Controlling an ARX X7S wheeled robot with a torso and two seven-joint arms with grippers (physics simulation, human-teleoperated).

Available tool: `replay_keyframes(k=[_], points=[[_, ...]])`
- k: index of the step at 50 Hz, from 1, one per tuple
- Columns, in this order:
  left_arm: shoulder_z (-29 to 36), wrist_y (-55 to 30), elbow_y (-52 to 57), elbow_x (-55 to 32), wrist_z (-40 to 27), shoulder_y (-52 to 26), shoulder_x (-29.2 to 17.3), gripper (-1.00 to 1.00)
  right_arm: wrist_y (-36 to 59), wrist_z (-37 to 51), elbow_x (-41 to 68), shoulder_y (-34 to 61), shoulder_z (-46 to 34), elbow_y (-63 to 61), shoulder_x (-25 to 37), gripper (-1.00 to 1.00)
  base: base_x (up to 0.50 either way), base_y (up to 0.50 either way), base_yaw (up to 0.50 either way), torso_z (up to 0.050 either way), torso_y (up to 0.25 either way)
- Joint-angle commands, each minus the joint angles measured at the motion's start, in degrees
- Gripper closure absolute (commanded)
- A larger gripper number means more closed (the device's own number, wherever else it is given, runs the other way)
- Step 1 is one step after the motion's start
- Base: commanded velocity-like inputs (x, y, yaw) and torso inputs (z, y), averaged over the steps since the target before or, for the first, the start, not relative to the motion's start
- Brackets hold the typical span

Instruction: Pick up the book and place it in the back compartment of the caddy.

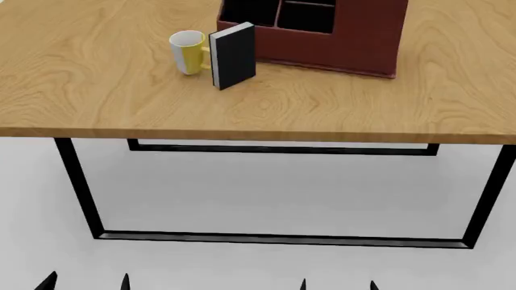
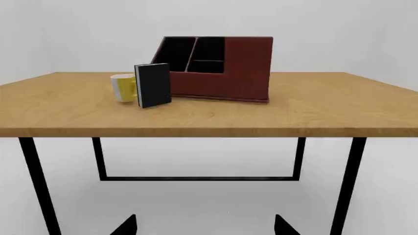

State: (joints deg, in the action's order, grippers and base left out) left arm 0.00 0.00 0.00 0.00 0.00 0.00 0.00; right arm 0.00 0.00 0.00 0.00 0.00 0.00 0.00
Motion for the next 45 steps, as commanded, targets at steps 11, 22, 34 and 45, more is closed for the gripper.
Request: replay_keyframes(k=[11,22,34,45], points=[[2.91,3.46,1.0,-5.76,0.32,1.73,-3.1,-1.0,-1.1,1.61,4.54,-0.22,-2.07,-0.02,2.11,-1.0,0.0,0.0,0.0,0.021,0.0],[3.52,-12.2,22.55,-7.62,-2.04,-0.63,-5.59,-1.0,17.15,4.76,5.18,3.95,-2.01,-23.18,5.44,-1.0,0.0,0.0,0.0,0.05,0.0],[1.24,-28.43,37.74,-14.56,-4.84,-10.09,-6.48,-1.0,40.98,7.22,9.9,16.77,0.29,-46.13,7.94,-1.0,0.0,0.0,0.0,0.05,0.0],[-2.84,-31.3,44.81,-19.09,-5.04,-14.24,-8.52,-1.0,46.49,8.4,11.09,20.36,0.95,-53.05,9.39,-1.0,0.0,0.0,0.0,0.05,0.0]])
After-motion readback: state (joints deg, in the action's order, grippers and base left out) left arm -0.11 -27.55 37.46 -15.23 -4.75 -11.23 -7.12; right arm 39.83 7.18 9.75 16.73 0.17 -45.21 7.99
